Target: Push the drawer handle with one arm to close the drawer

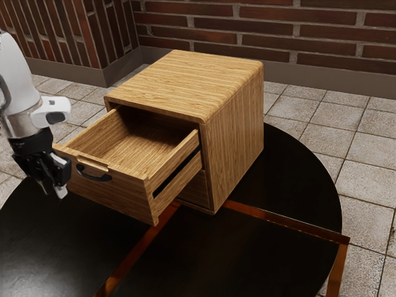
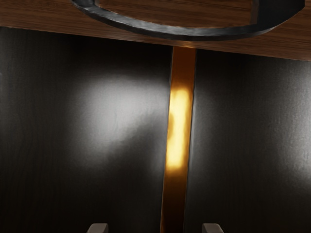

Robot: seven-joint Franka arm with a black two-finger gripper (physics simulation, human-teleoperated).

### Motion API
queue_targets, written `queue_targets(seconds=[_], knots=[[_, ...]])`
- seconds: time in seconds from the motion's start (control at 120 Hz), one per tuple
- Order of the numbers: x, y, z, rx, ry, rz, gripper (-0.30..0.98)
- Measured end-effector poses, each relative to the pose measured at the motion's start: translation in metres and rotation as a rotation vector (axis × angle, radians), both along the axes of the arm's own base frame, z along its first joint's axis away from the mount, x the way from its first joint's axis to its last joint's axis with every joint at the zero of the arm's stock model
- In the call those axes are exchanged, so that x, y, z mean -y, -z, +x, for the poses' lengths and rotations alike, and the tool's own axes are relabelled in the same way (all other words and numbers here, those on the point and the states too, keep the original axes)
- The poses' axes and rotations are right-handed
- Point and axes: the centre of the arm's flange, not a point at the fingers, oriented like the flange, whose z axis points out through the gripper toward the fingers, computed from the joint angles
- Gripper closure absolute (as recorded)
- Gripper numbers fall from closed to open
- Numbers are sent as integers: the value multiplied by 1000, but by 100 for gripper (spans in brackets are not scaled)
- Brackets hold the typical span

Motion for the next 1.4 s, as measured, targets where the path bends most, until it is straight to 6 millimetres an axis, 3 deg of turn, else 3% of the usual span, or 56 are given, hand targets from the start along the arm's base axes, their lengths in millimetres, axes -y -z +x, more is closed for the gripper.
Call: queue_targets(seconds=[0.15, 0.25, 0.333, 0.583, 0.983, 1.4], knots=[[6, 8, 2, 23, 14, 9, 68], [11, 20, -16, 38, 29, 7, 73], [15, 21, -21, 55, 38, -1, 75], [25, 26, -1, 104, 46, -31, 78], [19, 24, 19, 137, 27, -21, 78], [10, 34, 38, 137, 15, -7, 79]])
